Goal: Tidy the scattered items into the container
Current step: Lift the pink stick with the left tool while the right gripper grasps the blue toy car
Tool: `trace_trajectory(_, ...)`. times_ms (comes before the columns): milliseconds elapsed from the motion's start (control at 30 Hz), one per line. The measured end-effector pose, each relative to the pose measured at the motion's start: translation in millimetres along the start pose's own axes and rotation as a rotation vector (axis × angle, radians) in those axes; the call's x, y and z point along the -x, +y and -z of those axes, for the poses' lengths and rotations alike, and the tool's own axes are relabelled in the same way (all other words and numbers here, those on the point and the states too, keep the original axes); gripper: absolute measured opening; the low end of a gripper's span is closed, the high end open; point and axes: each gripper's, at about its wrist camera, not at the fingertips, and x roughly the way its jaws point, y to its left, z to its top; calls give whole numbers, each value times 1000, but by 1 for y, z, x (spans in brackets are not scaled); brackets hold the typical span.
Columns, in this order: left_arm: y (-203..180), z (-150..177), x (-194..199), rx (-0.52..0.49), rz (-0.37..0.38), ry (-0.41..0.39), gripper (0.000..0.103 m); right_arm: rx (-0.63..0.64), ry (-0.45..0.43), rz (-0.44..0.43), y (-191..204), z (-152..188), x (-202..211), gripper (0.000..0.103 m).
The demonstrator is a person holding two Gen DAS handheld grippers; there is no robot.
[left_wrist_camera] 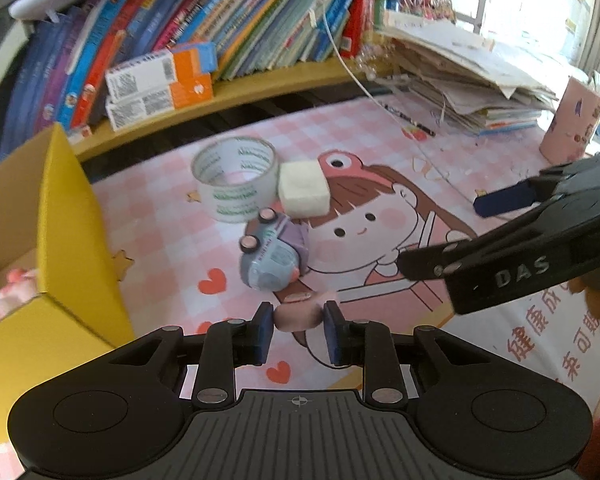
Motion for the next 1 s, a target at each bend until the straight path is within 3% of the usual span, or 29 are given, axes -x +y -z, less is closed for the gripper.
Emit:
trace_trajectory(300,6,3,24,17,-38,-23,24,59,-4,-58,17,-12,-8,97)
trace_trajectory(1000,21,14,32,64,-63,6,24,163,38,-171,52,-49,-57,92)
